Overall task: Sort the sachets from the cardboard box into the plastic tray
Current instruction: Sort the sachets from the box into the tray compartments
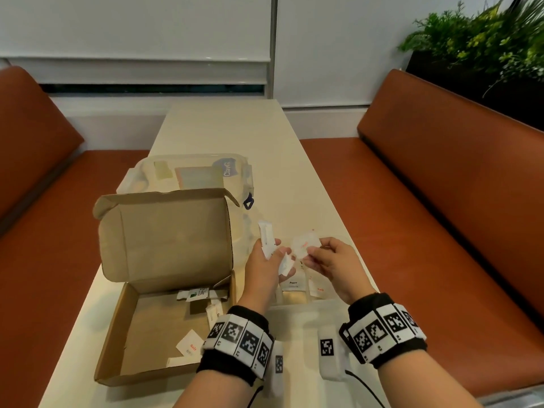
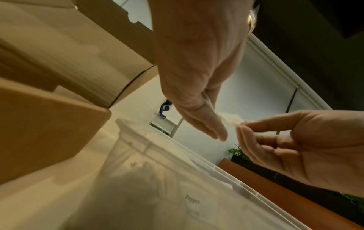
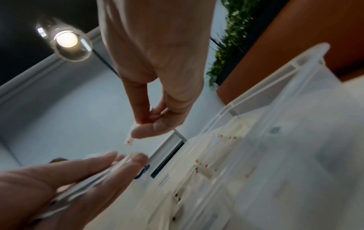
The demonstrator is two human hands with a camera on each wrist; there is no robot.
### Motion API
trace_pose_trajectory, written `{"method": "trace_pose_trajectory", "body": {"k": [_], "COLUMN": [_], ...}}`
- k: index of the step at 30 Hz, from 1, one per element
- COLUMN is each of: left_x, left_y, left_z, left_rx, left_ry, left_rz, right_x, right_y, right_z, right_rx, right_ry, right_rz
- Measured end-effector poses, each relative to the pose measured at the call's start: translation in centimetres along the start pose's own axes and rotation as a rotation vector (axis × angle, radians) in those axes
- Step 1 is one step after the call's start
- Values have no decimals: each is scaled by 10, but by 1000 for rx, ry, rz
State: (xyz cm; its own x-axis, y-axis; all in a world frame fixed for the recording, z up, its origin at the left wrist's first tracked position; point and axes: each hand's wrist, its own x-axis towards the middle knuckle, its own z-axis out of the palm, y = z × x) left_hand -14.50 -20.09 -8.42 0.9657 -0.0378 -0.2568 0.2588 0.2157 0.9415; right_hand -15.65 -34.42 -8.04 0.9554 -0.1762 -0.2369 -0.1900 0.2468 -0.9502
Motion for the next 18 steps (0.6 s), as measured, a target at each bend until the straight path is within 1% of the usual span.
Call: {"method": "trace_pose_trajectory", "body": {"k": [2,4,7,13,18], "left_x": [-2,-2,1,-1,1], "left_y": [1,1,2,0,3], "left_z": [4,6,3,1,-1], "left_rx": [20,54,93,145,86], "left_ry": [-35,-45,-42,-84,-83], "left_rz": [7,30,36,39,8], "right_x": [-2,-4,-6,0,0], "right_y": [2,5,6,-8,-7], "right_z": [2,3,3,-1,-4], "right_rx": [83,72,-16,-329,-288], "right_ry": [-17,-46,-71,4,20], "right_rz": [22,38,42,-120,-87]}}
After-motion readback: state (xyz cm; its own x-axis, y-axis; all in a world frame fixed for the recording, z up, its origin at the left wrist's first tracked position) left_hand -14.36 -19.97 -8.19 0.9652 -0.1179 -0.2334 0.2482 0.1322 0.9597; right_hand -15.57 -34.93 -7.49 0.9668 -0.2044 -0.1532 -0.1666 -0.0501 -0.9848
